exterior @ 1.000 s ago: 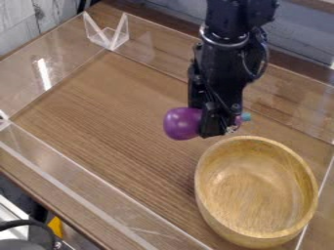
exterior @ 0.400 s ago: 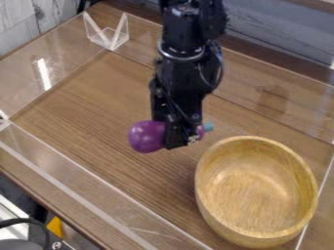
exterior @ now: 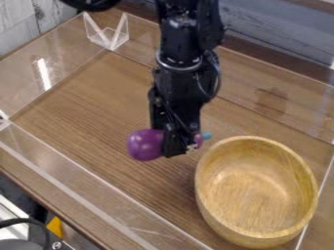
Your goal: Remove the purple eggplant from inside the brown bowl and put it on the table
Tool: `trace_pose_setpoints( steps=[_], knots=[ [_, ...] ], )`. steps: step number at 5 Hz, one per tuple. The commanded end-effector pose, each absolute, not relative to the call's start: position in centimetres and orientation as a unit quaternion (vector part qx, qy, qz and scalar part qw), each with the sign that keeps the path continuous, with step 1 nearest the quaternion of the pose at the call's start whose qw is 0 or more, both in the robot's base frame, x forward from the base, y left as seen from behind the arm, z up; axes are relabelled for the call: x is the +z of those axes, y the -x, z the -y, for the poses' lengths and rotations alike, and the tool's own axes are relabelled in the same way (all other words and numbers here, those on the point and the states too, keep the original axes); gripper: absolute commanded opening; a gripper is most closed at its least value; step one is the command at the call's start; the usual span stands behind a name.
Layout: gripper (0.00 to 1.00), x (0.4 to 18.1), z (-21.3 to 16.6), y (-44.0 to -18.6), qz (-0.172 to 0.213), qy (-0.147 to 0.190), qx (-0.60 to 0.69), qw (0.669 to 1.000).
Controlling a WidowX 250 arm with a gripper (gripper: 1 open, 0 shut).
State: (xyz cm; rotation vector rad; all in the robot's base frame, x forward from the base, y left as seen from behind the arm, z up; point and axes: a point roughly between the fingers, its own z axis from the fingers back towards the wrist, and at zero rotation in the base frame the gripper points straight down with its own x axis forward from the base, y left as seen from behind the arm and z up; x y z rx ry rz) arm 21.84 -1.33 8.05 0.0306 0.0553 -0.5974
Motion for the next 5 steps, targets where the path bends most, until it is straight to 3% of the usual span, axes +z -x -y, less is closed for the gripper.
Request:
trace_pose_setpoints(
  steps=[1,5],
  knots=[
    [0.0,8.1,1.3,-22.0,-0.018,-0.014,-0.291,0.956],
    [0.0,6.2,1.1,-21.5,-0.037,0.0,-0.276,0.96]
  ],
)
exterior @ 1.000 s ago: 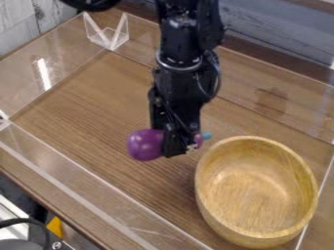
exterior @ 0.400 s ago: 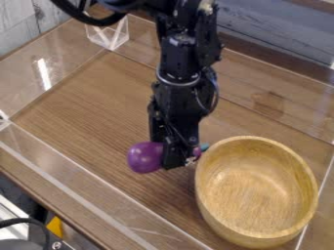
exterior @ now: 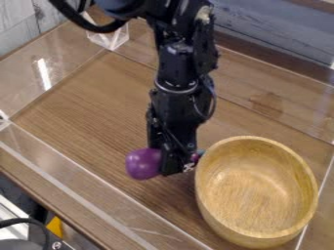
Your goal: Remove the purple eggplant from inside the brown bowl and put it on the table
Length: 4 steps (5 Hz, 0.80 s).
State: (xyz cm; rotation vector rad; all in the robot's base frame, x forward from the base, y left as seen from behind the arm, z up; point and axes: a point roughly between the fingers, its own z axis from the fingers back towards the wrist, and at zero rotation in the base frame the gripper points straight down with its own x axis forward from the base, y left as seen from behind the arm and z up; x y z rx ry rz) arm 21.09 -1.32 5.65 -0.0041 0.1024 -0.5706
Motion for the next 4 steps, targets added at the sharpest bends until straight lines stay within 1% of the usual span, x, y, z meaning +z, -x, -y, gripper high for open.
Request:
trace_pose_setpoints(
  steps=[1,4],
  knots=[
    [0.0,5.82,1.16,-21.44,-0.041,0.003,-0.272,0.961],
    [0.0,5.21,1.44,-21.49,-0.047,0.012,-0.262,0.964]
  ],
)
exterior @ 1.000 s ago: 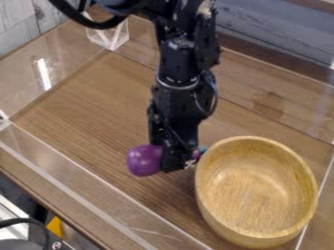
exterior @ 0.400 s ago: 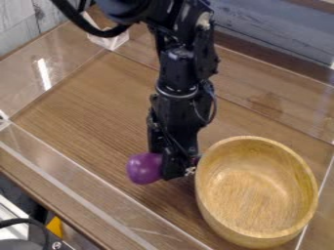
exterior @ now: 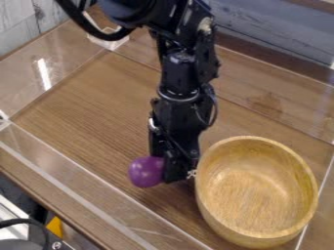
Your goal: Remove the purple eggplant from inside the brown bowl and put it on the table
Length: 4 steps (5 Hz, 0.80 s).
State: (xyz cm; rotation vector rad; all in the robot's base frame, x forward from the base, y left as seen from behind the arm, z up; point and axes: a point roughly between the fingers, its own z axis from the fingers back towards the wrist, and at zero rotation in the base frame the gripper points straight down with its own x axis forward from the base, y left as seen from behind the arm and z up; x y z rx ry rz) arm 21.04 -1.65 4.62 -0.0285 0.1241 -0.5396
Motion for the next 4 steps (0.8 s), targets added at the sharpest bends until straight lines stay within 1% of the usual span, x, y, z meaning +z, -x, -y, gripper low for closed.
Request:
trace_pose_setpoints(
  steps=[1,4],
  knots=[
    [0.0,5.13,1.48,-21.56,-0.047,0.013,-0.259,0.965],
    [0.0,5.14,1.55,-21.78,-0.048,0.017,-0.25,0.967]
  ],
)
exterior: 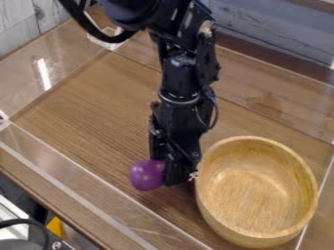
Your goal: Remove the purple eggplant from inside the brown bowl and put it on the table
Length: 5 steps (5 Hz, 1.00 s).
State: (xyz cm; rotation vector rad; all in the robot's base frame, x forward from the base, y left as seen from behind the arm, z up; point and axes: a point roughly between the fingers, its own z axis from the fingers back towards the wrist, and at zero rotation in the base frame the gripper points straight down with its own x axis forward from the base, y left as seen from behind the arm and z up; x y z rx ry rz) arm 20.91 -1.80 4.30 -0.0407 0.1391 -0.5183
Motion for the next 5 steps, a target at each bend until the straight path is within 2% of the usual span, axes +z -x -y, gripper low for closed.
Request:
trace_pose_setpoints(
  steps=[1,2,3,5],
  knots=[
    [0.0,5.2,1.6,-21.9,-0.048,0.018,-0.247,0.968],
    [0.0,5.2,1.5,-21.9,-0.049,0.02,-0.244,0.968],
    [1.0,5.1,1.3,-21.8,-0.053,0.018,-0.238,0.97],
    [1.0,5.4,0.5,-21.7,-0.06,0.011,-0.223,0.973]
  ],
)
